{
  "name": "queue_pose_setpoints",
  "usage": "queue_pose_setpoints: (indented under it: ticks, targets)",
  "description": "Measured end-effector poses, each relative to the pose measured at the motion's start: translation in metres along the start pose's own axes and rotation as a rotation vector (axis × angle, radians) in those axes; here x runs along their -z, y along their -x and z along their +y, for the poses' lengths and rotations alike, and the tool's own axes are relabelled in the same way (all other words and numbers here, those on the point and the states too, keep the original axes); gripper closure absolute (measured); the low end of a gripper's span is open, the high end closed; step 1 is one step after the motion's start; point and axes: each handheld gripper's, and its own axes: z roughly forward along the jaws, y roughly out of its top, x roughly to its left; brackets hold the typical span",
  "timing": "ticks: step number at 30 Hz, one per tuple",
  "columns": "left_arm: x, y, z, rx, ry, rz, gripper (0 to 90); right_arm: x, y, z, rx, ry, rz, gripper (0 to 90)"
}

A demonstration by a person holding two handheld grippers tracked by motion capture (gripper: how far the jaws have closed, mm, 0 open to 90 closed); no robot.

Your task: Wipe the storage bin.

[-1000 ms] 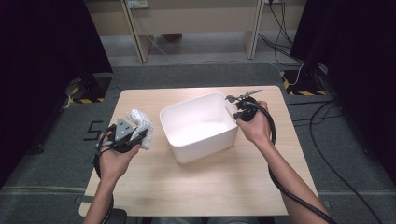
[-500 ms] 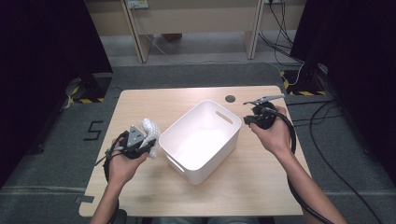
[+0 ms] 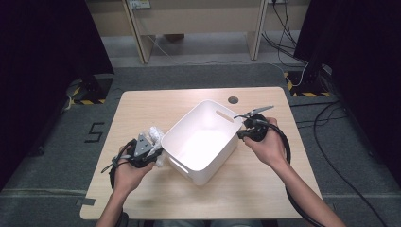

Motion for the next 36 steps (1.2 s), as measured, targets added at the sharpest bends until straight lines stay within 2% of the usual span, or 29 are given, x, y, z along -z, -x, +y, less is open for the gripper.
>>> queue_pose_setpoints:
  ticks: [3,4,8,9,10,12,14,15,20,22,23,24,25,27,31,32,35,36]
  targets:
    - [0.0,0.002,0.001,-0.007,0.0,0.0,73.3,-0.005,0.002,0.005,-0.008,0.007,-0.009,84.2]
    - [-0.001,0.004,0.002,-0.011,0.002,0.002,73.3,-0.011,0.003,0.013,-0.024,0.014,-0.015,84.3]
    - [-0.006,0.014,0.009,-0.011,0.01,-0.002,73.3,-0.02,0.002,0.022,-0.046,0.018,-0.029,84.4]
    - [-0.01,0.019,0.014,-0.019,0.008,0.001,73.3,-0.028,0.0,0.029,-0.055,0.02,-0.035,84.5]
    - [-0.01,0.019,0.014,-0.019,0.008,0.001,73.3,-0.028,0.0,0.029,-0.055,0.02,-0.035,84.5]
    - [-0.02,0.027,0.024,-0.034,0.006,0.002,73.1,-0.036,-0.003,0.036,-0.066,0.021,-0.057,85.3]
    - [-0.027,0.029,0.03,-0.043,-0.002,0.008,73.0,-0.04,-0.005,0.039,-0.072,0.023,-0.075,85.2]
    - [-0.03,0.029,0.032,-0.035,-0.002,0.013,73.0,-0.04,-0.005,0.039,-0.075,0.021,-0.083,84.7]
    - [-0.035,0.024,0.035,-0.04,-0.018,0.026,72.9,-0.037,-0.004,0.034,-0.105,0.029,-0.088,82.4]
    - [-0.029,0.025,0.033,-0.048,-0.028,0.027,72.9,-0.028,-0.003,0.032,-0.128,0.067,-0.07,80.8]
    - [-0.029,0.025,0.033,-0.048,-0.028,0.027,72.9,-0.028,-0.003,0.032,-0.128,0.067,-0.07,80.8]
    - [-0.022,0.03,0.032,-0.057,-0.025,0.027,72.9,-0.02,-0.002,0.033,-0.133,0.111,-0.073,79.0]
    - [-0.022,0.03,0.032,-0.057,-0.025,0.027,72.9,-0.02,-0.002,0.033,-0.133,0.111,-0.073,79.0]
    - [-0.014,0.038,0.03,-0.065,-0.015,0.007,72.9,-0.014,-0.001,0.036,-0.141,0.156,-0.055,75.5]
    - [-0.012,0.045,0.03,-0.076,-0.011,0.004,73.3,-0.013,-0.003,0.037,-0.138,0.167,-0.041,73.2]
    - [-0.012,0.051,0.031,-0.092,-0.008,-0.01,73.2,-0.015,-0.005,0.037,-0.129,0.177,-0.03,72.2]
    - [-0.012,0.055,0.032,-0.111,-0.011,-0.026,73.4,-0.017,-0.007,0.036,-0.125,0.177,-0.028,72.2]
    - [-0.012,0.058,0.034,-0.133,-0.01,-0.036,73.3,-0.019,-0.009,0.035,-0.121,0.177,-0.025,72.2]
